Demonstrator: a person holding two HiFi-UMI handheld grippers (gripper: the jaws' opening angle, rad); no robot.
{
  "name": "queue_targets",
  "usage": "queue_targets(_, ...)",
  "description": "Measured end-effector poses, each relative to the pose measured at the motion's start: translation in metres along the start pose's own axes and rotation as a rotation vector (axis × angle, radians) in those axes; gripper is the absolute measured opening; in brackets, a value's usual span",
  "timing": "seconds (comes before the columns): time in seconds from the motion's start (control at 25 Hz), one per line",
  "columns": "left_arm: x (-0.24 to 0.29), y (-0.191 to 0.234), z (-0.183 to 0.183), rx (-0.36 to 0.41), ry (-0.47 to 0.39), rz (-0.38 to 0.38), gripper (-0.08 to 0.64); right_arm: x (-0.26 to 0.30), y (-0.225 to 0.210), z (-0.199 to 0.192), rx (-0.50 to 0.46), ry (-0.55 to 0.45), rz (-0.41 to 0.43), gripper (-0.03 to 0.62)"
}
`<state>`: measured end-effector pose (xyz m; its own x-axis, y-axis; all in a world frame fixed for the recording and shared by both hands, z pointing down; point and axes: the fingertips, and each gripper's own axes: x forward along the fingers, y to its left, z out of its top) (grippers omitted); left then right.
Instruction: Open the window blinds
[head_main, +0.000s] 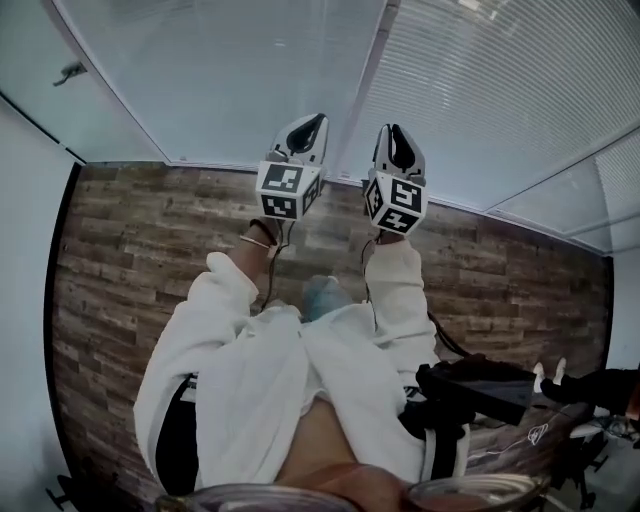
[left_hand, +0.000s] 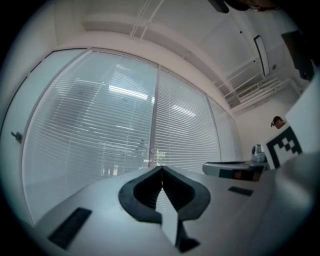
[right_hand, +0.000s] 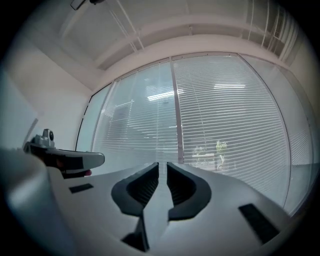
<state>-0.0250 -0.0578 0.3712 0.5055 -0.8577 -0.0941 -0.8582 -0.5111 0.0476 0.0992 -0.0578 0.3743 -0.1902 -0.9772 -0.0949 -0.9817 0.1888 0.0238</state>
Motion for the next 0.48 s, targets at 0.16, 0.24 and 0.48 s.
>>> queue_targets(0.16,0.071,0.032,-0.013,0.001,-0.005,-0.005,0.002,0.087,-0.024,-0.005,-0.01,-0.011,-0.009,0.049)
queue_targets(0.24,0.115,0.048,-0.021,0.005,0.007,0.003,0.002,0.137,-0.041,-0.005,-0.029,-0.004,-0.01,0.058)
queue_targets(0.48,0.237,0.094,-0.017,-0.009,0.038,0.035,0.002,0.285,-0.091,0.018,-0.102,0.044,-0.042,0.1)
